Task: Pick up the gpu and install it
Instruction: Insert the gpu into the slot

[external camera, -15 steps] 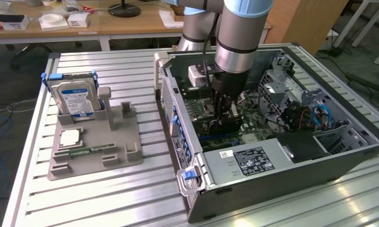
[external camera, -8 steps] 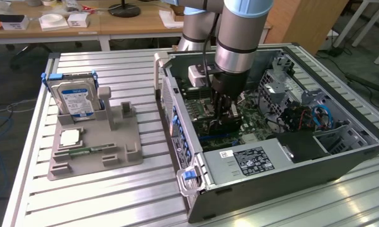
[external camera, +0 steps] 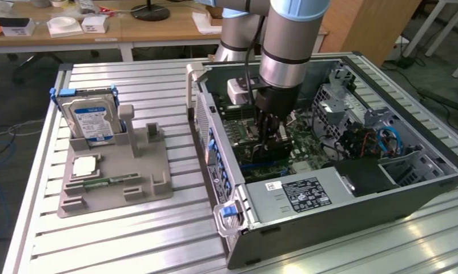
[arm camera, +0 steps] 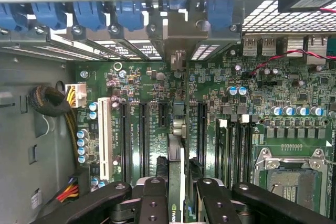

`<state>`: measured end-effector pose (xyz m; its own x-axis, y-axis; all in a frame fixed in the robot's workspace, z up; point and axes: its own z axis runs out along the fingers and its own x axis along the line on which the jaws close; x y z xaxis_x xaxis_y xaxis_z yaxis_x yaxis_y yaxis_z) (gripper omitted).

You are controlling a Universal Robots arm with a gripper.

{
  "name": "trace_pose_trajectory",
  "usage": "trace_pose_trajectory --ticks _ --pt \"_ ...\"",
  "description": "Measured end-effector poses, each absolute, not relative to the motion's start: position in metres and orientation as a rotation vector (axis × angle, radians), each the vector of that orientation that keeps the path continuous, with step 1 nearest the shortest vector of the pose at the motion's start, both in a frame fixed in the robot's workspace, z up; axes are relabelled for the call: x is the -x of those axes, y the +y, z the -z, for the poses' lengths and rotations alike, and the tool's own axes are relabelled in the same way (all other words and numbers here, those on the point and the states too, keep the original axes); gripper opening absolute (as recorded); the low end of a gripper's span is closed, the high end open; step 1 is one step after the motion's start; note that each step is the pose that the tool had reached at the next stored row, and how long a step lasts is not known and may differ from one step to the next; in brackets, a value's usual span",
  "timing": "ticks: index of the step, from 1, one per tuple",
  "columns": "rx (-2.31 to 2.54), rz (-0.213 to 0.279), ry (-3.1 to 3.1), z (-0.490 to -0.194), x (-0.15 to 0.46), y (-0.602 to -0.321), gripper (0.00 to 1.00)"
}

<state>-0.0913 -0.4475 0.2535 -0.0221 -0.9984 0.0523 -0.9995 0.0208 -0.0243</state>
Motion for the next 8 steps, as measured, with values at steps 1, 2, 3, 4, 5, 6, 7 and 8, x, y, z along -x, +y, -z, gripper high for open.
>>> trace_pose_trajectory --ticks 1,2,3,4,5,6,7,8 --pt "-2.182 -0.084 -2.23 -0.2531 0.0913 -0.4475 0.26" --pt "-2.182 -0.084 -2.23 -0.2525 0.0913 -0.4475 0.26" --pt "-2.183 -0.084 -2.23 -0.2518 0.0913 -0.4475 0.26" --pt "-2.182 -0.084 -2.23 -0.2512 0.0913 -0.4475 0.26" --pt "-2.183 -0.084 -2.23 -0.2508 0.0913 -0.4475 0.26" --pt "-2.182 -0.084 -2.23 -0.2507 0.0913 -0.4475 0.26" --pt "-2.182 -0.084 -2.23 -0.2507 0.0913 -0.4475 0.26" --pt "-2.183 -0.084 -2.23 -0.2506 0.0913 -0.4475 0.26"
